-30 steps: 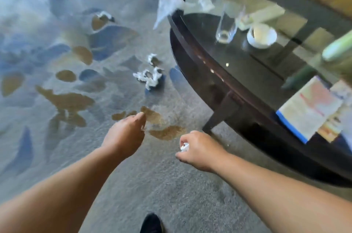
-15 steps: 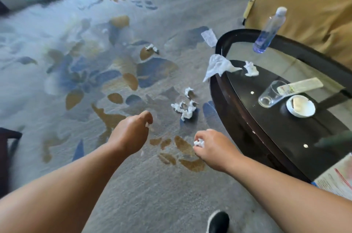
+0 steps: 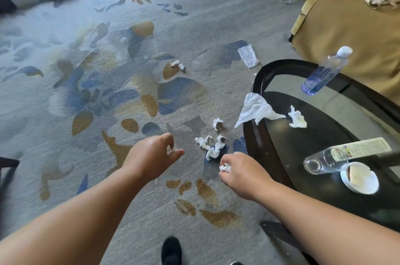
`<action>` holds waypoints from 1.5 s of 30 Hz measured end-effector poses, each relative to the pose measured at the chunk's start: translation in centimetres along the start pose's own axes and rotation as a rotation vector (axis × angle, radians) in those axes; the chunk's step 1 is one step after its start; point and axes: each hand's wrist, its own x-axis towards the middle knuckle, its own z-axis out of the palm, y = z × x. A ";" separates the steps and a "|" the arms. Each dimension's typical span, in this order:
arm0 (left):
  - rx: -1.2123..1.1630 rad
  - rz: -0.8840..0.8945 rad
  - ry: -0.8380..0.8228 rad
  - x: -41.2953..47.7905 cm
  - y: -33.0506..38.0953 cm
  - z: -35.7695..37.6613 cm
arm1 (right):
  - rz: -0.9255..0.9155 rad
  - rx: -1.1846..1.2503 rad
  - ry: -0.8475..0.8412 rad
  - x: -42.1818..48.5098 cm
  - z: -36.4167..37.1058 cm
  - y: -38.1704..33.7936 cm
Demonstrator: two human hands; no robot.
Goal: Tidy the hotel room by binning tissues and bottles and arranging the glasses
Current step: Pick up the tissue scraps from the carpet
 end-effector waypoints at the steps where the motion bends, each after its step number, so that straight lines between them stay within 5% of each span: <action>1: 0.002 0.004 -0.007 1.1 -0.3 0.0 | 0.003 0.005 -0.002 1.0 -0.4 -0.1; 22: 0.068 0.177 -0.204 21.8 -5.4 6.3 | 0.235 0.163 -0.019 17.4 2.5 1.8; 45: 0.066 0.466 -0.493 37.6 -11.9 40.7 | 0.643 0.162 0.019 38.7 26.3 18.0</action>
